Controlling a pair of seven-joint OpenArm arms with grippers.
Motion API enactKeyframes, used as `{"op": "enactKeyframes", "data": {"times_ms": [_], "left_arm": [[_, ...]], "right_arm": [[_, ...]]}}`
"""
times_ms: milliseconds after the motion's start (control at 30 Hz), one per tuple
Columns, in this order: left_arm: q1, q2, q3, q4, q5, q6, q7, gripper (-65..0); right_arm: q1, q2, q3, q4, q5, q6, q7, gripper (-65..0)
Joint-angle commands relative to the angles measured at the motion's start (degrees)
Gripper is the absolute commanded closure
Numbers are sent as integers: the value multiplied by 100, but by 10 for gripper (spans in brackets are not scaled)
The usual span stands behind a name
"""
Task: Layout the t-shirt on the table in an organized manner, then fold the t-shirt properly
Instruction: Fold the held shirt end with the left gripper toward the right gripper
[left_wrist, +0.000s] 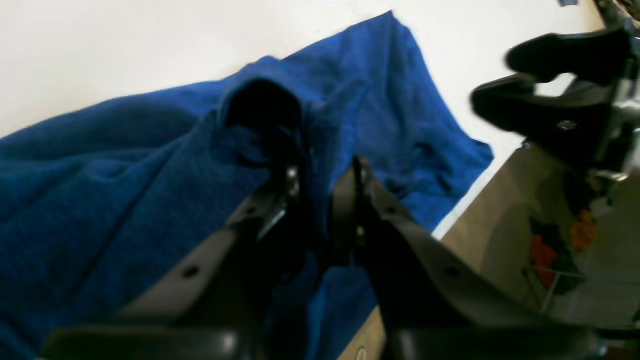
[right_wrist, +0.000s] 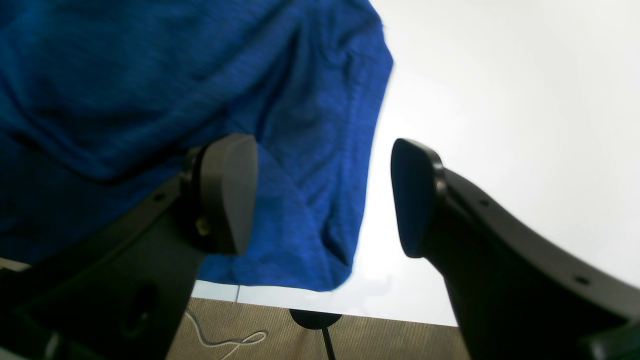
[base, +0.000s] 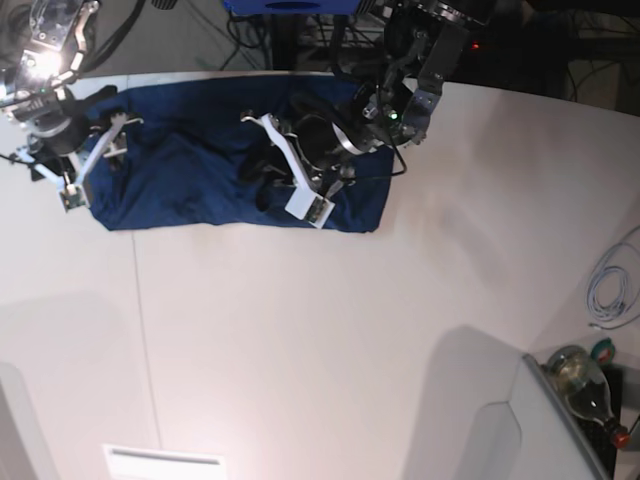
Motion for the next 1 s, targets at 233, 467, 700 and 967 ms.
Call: {"op": "enactKeyframes", "data": {"times_ms": [233, 467, 700, 967], "left_arm": [[-134, 90, 21, 56, -118, -56, -118, -74], [-143, 108, 21, 47, -126, -56, -118, -74], [-143, 108, 74, 47, -126, -56, -118, -295], [-345, 90, 689, 82, -311, -100, -118, -347]], "right_arm": [[24, 46, 27, 115, 30, 16, 97, -398], [24, 29, 18, 132, 30, 16, 97, -398], [24, 29, 18, 141, 30, 16, 97, -398], [15, 29, 18, 141, 30, 16, 97, -398]]}}
